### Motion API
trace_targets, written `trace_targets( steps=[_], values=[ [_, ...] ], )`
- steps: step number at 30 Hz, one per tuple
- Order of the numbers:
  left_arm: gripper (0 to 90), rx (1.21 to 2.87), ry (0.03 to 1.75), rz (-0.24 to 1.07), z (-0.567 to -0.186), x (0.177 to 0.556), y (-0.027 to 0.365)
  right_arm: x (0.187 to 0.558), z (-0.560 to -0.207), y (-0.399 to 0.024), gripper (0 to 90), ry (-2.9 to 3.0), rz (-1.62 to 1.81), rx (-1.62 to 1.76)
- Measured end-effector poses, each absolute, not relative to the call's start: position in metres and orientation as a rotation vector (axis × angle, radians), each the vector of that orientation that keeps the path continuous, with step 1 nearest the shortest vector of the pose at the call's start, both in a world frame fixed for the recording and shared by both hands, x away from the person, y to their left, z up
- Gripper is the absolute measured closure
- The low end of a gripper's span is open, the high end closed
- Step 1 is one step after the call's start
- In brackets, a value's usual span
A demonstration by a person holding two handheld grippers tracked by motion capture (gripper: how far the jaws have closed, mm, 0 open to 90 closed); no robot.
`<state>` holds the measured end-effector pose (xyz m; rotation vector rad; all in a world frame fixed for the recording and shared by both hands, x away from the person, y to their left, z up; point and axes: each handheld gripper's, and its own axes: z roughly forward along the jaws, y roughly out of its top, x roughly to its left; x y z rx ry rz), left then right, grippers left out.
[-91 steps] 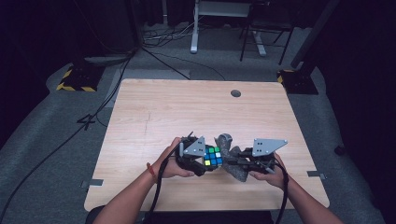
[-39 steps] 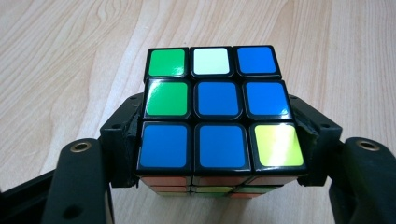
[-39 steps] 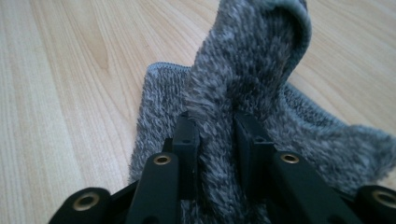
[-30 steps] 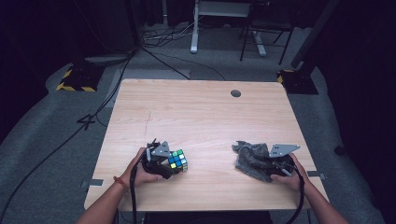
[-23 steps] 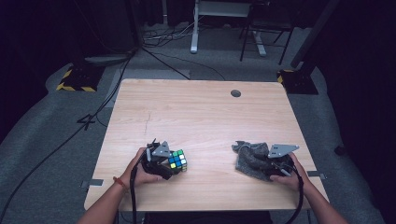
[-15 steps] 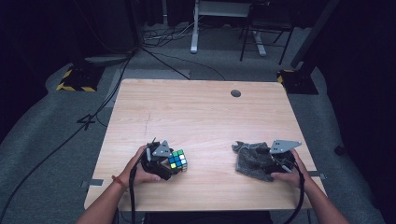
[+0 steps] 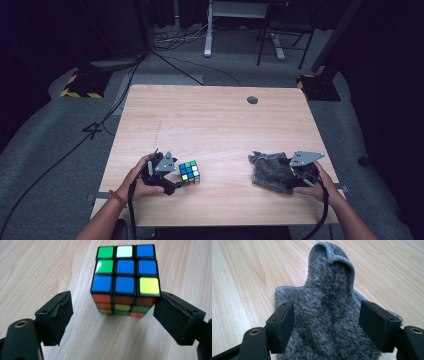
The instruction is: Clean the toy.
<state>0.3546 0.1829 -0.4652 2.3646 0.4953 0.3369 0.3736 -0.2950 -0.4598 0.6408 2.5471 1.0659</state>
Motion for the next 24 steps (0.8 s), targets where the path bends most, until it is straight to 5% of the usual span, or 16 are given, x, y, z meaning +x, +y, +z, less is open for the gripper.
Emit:
trace_targets(
  steps=[24],
  values=[
    [16.7, 2.330, 0.711, 0.381, -0.479, 0.350, 0.237, 0.352, -0.480, -0.378, 28.0, 2.382, 1.004, 0.938]
  ],
)
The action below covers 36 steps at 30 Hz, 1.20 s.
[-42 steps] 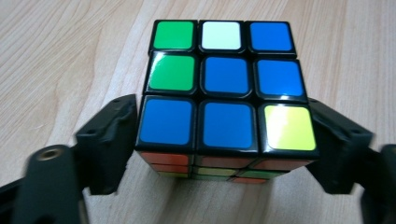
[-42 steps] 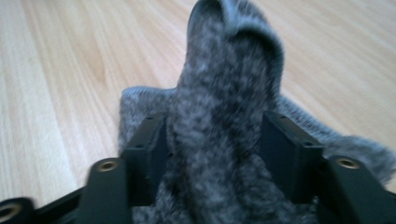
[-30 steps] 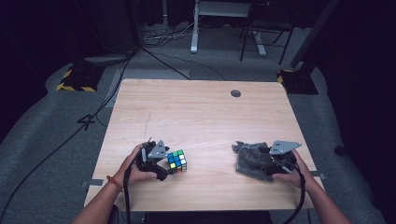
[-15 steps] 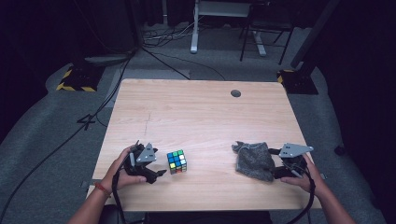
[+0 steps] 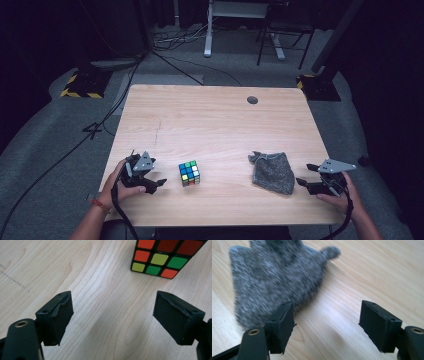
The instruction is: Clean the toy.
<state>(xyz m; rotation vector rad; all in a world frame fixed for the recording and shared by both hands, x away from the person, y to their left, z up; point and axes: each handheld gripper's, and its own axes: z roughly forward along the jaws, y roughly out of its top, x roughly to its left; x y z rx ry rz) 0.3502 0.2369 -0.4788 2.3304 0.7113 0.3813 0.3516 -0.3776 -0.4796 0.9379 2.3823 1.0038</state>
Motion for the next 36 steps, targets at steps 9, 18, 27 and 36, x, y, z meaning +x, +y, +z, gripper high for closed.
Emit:
trace_targets(
  steps=[9, 18, 27, 36],
  values=[
    [16.7, 2.332, 0.748, 0.367, -0.487, 0.353, 0.248, 0.350, -0.496, -0.400, 27.0, 2.336, 0.986, 1.096],
    [15.9, 2.341, 0.779, 0.348, -0.497, 0.357, 0.256, 0.349, -0.502, -0.408, 24.3, 2.276, 1.013, 1.187],
    [15.3, 2.261, 0.816, 0.306, -0.504, 0.355, 0.264, 0.349, -0.503, -0.408, 22.6, 2.272, 1.012, 1.194],
    [14.4, 2.255, 0.831, 0.305, -0.504, 0.356, 0.263, 0.350, -0.503, -0.408, 22.4, 2.282, 1.019, 1.186]
  ],
)
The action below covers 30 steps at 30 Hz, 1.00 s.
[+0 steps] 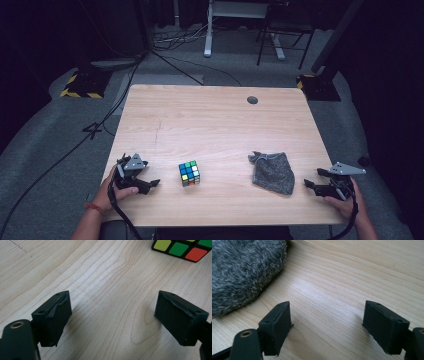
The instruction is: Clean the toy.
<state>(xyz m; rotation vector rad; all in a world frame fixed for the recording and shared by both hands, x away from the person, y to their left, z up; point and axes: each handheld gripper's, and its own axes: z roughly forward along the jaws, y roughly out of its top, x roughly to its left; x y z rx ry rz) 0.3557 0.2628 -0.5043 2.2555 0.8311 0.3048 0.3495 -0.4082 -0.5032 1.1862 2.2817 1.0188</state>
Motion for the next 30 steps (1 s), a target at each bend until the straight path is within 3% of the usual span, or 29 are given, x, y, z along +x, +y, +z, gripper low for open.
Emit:
trace_targets(
  steps=[30],
  values=[
    [14.6, 2.251, 0.845, 0.313, -0.5043, 0.3560, 0.2628, 0.3490, -0.5032, -0.4077, 21.8, 2.271, 1.007, 1.195]
  ],
)
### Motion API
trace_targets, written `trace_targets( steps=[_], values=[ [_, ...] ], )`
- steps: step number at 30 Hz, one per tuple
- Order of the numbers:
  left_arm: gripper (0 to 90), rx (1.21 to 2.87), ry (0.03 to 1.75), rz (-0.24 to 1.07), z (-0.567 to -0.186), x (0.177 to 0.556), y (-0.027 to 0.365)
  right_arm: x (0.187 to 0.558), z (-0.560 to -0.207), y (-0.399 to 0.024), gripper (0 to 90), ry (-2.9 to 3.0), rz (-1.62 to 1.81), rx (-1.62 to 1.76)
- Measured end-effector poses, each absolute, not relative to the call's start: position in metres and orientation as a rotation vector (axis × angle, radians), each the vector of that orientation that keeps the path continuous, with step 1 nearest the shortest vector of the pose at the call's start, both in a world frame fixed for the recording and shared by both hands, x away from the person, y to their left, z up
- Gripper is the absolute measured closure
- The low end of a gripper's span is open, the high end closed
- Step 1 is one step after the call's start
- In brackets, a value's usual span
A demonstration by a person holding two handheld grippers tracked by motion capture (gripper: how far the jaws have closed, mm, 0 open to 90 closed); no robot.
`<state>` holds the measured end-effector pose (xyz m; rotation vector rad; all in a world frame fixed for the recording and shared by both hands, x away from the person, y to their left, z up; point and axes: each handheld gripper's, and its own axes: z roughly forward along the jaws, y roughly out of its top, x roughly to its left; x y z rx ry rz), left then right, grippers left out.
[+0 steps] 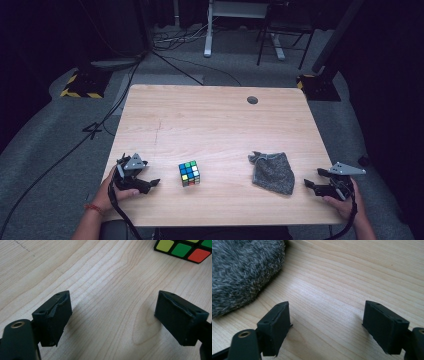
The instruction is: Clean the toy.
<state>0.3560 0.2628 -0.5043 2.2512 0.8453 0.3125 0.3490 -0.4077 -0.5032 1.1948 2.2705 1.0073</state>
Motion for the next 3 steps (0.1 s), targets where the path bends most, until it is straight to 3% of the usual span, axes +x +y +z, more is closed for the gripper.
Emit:
trace_targets(
  steps=[3],
  values=[
    [14.6, 2.251, 0.848, 0.313, -0.5043, 0.3560, 0.2629, 0.3491, -0.5032, -0.4077, 21.8, 2.271, 1.008, 1.195]
  ],
)
